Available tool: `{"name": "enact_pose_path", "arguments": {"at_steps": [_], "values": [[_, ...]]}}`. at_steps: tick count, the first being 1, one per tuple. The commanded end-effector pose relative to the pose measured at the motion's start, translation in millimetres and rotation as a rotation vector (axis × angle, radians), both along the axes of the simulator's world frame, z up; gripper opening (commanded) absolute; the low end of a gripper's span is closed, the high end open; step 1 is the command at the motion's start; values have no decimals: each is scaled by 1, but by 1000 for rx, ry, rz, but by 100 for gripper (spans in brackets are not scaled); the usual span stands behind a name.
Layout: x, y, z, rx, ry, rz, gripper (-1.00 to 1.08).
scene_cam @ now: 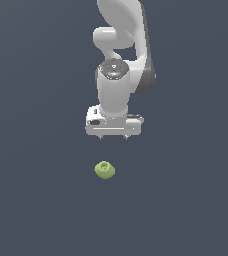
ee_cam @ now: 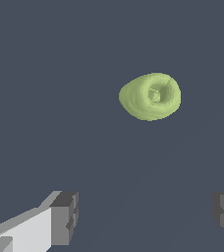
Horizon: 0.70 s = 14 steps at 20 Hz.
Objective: Pick up the object and move it to a goal position.
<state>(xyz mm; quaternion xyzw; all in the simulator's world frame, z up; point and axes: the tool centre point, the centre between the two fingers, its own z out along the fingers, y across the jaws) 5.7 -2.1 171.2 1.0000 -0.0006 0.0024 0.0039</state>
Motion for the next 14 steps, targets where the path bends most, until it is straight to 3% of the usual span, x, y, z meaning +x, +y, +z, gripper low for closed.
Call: {"name": "enact_pose_path", "arguments": {"at_steps": [1,14], "values": [[0,0,0,0,0,0,100],[5,27,9,-6,-23,86,100]]}}
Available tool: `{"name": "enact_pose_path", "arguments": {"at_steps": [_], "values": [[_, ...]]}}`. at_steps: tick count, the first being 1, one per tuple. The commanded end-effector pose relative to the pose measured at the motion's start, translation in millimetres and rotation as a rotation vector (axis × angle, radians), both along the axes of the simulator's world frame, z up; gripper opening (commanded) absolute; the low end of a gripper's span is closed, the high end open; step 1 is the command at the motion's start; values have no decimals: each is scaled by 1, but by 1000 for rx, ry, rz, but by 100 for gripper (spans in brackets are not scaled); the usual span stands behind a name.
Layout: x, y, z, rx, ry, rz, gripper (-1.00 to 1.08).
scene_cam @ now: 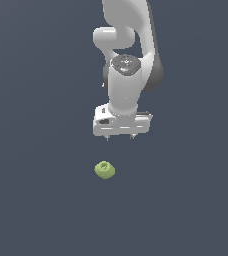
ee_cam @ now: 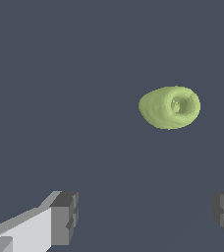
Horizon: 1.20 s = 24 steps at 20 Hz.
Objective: Pick up the object and move it to a goal position.
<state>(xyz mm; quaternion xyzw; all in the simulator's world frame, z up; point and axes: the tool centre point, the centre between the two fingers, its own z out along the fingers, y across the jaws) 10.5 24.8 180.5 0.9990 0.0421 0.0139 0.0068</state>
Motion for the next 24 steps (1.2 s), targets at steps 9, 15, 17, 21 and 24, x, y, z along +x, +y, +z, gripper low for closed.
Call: {"name": "enact_pose_path", "arguments": {"at_steps": [9,15,17,21,24], "values": [[4,-2,-2,-3,2,51,100],[10,-6,-6,-7,7,140,100],[13,-7,-8,-9,8,180,100],[19,-10,-12,-12,13,274,100],[24,-13,-16,-15,16,351,100]]}}
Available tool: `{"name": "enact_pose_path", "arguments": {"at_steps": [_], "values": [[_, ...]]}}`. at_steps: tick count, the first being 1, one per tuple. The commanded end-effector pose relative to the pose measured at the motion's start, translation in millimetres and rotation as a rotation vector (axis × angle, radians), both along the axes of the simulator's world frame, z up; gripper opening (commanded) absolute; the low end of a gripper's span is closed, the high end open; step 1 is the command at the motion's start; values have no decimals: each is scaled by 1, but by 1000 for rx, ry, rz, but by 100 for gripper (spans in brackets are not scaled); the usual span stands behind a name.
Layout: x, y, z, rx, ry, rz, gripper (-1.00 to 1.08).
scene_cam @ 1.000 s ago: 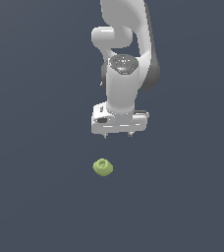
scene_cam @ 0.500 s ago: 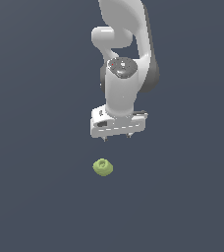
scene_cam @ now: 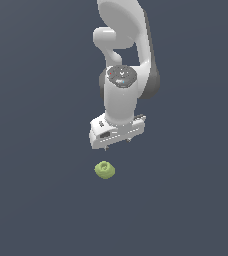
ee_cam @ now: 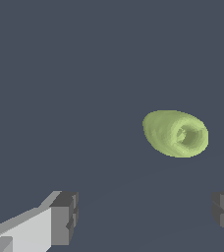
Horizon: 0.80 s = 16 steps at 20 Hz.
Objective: Pick up the object and move it to a goal position.
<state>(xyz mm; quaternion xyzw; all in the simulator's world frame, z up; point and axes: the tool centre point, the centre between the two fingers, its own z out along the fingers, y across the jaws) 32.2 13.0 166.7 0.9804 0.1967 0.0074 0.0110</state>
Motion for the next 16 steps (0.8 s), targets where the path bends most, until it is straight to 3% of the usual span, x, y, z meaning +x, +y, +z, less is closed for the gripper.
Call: {"name": "enact_pose_path", "arguments": {"at_steps": [1,16], "values": [[4,-3,-3,-2,3,65,100],[29,-19,-21,-5,19,445,100]]}}
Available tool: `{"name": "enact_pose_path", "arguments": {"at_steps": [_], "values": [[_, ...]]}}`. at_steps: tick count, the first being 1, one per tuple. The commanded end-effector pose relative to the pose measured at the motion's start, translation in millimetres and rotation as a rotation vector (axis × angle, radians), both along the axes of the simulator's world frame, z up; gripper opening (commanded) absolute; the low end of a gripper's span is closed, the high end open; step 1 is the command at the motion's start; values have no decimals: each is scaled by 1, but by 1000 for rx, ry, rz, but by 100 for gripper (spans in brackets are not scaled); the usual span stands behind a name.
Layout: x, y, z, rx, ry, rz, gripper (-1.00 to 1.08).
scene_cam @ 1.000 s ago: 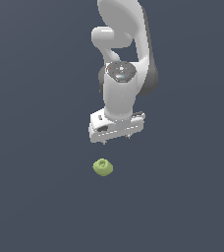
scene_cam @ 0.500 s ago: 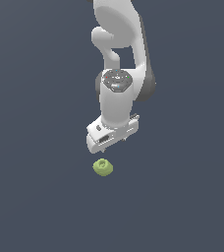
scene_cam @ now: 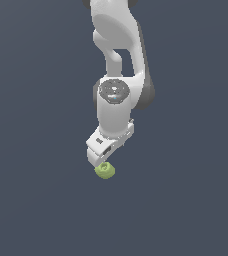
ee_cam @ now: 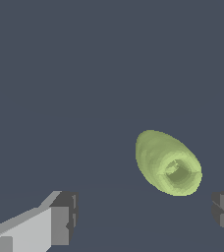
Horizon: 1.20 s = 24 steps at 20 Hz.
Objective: Pick up the object and move it to a goal position.
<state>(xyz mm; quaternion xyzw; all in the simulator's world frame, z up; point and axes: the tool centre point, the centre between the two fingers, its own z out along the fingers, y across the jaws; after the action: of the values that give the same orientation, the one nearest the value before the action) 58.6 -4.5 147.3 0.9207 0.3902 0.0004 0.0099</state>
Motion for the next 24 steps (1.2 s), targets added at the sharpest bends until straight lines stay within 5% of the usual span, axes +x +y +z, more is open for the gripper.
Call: {"name": "enact_pose_path", "arguments": {"at_steps": [1,24], "values": [[4,-3,-3,0,2,64,100],[32,-32,-29,13,14,559,100]]}}
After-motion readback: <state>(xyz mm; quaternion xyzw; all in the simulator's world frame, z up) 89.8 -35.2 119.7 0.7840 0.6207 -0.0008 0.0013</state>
